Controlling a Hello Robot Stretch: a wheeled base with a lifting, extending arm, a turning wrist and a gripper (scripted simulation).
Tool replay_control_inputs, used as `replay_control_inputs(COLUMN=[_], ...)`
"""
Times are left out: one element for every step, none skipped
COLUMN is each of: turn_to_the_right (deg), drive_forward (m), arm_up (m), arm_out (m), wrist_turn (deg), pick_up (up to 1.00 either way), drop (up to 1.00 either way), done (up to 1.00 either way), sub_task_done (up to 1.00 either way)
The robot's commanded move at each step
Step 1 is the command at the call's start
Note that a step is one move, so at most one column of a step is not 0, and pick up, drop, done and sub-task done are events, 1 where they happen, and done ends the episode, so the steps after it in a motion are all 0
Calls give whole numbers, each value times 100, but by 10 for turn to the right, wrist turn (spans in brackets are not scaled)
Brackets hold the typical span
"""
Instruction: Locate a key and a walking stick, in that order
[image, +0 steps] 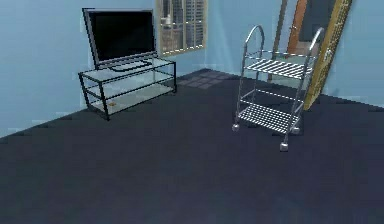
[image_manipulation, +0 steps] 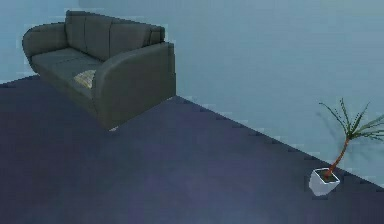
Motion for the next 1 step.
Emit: replay_control_inputs(turn_to_the_right=[0], drive_forward=[100], arm_up=[0], arm_out=[0], wrist_turn=[0], pick_up=[0], drop=[0], done=[0], sub_task_done=[0])
